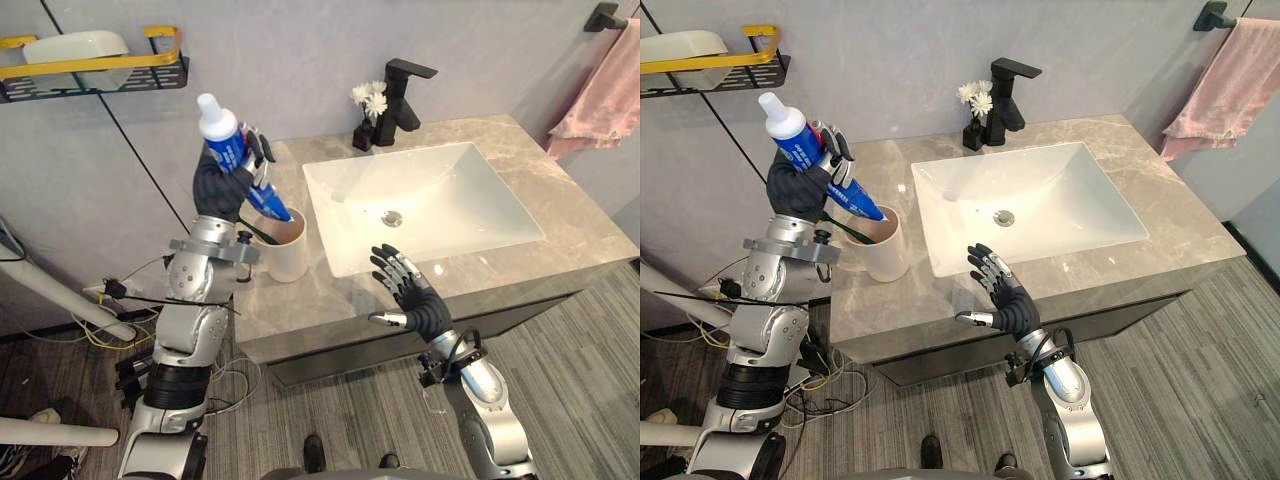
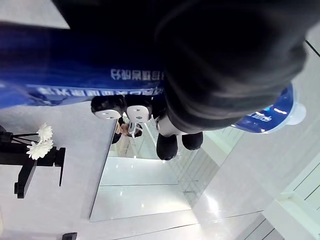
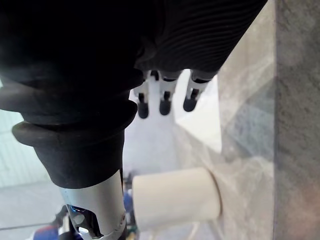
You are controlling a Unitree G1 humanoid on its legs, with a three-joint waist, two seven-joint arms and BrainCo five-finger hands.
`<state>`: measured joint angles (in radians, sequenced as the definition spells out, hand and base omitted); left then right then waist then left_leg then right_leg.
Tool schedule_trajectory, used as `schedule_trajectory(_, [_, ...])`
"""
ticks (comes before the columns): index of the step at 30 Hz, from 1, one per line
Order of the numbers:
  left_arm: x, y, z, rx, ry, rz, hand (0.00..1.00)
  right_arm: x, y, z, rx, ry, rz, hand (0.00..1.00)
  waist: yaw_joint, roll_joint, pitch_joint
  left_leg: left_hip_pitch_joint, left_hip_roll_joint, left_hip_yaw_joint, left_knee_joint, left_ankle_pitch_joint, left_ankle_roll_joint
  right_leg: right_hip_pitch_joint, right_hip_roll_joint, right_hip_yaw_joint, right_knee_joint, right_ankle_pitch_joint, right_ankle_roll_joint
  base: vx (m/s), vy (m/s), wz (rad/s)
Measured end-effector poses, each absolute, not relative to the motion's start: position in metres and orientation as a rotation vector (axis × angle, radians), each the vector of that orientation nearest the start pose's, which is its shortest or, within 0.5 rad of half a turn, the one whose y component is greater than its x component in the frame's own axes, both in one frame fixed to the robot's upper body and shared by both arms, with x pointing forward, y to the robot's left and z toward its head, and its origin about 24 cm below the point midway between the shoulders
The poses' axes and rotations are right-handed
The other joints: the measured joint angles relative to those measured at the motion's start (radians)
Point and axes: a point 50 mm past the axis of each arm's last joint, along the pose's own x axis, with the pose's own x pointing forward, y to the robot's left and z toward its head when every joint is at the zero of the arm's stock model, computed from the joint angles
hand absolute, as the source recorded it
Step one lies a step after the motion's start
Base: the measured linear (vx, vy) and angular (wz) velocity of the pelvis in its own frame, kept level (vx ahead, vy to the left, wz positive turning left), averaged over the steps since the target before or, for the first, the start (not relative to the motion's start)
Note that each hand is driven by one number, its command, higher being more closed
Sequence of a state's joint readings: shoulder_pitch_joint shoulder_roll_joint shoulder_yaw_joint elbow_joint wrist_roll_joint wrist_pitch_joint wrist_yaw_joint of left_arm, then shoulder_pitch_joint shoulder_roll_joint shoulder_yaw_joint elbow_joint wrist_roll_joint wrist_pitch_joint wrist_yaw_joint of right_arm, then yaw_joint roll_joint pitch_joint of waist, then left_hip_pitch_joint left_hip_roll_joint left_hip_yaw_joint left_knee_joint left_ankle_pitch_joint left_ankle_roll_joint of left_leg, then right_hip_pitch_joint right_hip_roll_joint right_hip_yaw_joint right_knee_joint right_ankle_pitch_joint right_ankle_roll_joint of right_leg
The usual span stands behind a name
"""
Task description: Organize washtable
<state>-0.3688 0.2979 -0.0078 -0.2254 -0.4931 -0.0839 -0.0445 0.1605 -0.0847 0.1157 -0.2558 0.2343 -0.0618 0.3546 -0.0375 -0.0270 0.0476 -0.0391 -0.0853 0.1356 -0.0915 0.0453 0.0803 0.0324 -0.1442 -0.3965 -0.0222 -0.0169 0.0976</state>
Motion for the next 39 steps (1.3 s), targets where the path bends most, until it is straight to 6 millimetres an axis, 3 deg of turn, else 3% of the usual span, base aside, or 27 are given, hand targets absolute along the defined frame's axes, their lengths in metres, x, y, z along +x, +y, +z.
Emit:
schedule_trajectory(8, [0.279,0.156,0.177,-0.174,-0.537,-0.282,1.0,0.216,-0.126,0.072,0.146,-0.174,0.45,0.0,0.0,0.001,0.001,0.006,0.0,-0.001,0.0,0.0,0.0,0.007,0.0,-0.002,0.0,0.0,0.0,0.0,0.0,0.0])
schedule_trajectory(23, [0.267,0.146,0.15,-0.193,-0.438,-0.341,1.0,0.214,-0.123,0.072,0.145,-0.17,0.491,0.0,-0.001,0.004,0.009,0.015,0.0,-0.001,0.0,0.0,0.0,0.015,-0.001,-0.001,0.0,0.0,0.0,0.0,0.0,0.0])
schedule_trajectory(24, [0.266,0.144,0.15,-0.196,-0.439,-0.352,0.0,0.214,-0.122,0.072,0.147,-0.17,0.494,0.0,-0.001,0.004,0.009,0.015,0.0,-0.001,0.0,0.0,0.0,0.015,-0.001,-0.001,0.0,0.0,0.0,0.0,0.0,0.0])
schedule_trajectory(39, [0.268,0.136,0.154,-0.164,-0.453,-0.356,0.0,0.217,-0.116,0.076,0.164,-0.191,0.488,0.0,0.0,0.003,0.009,0.014,0.0,0.004,0.0,-0.001,-0.001,0.013,-0.001,0.004,0.0,0.0,0.0,0.0,0.0,0.0])
